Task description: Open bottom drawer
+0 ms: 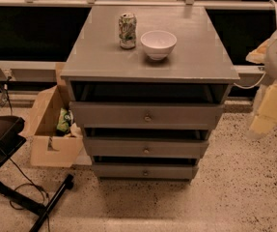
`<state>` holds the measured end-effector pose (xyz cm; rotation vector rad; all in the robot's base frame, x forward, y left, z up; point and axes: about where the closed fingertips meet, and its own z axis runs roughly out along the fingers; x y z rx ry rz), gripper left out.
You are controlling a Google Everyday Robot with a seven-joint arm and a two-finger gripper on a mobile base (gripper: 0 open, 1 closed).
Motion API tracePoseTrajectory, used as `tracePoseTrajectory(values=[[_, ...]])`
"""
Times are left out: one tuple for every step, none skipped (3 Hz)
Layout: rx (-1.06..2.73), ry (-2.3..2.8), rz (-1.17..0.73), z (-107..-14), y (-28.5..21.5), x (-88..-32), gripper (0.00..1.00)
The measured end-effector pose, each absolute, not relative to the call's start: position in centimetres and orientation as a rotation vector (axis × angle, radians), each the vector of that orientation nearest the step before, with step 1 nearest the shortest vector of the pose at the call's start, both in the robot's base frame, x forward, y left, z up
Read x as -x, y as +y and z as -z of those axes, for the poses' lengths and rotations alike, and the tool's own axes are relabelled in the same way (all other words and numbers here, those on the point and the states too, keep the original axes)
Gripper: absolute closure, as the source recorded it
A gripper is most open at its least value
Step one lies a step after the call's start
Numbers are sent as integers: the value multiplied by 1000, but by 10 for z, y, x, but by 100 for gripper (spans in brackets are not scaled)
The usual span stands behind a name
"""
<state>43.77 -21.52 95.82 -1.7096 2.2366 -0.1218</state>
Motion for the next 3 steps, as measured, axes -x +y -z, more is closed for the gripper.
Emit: tracePoseTrajectory(values=[[1709, 2261, 209, -909, -215, -442, 0], [1729, 2295, 303, -830, -216, -454, 0], [1823, 2267, 362, -743, -206, -466, 0]])
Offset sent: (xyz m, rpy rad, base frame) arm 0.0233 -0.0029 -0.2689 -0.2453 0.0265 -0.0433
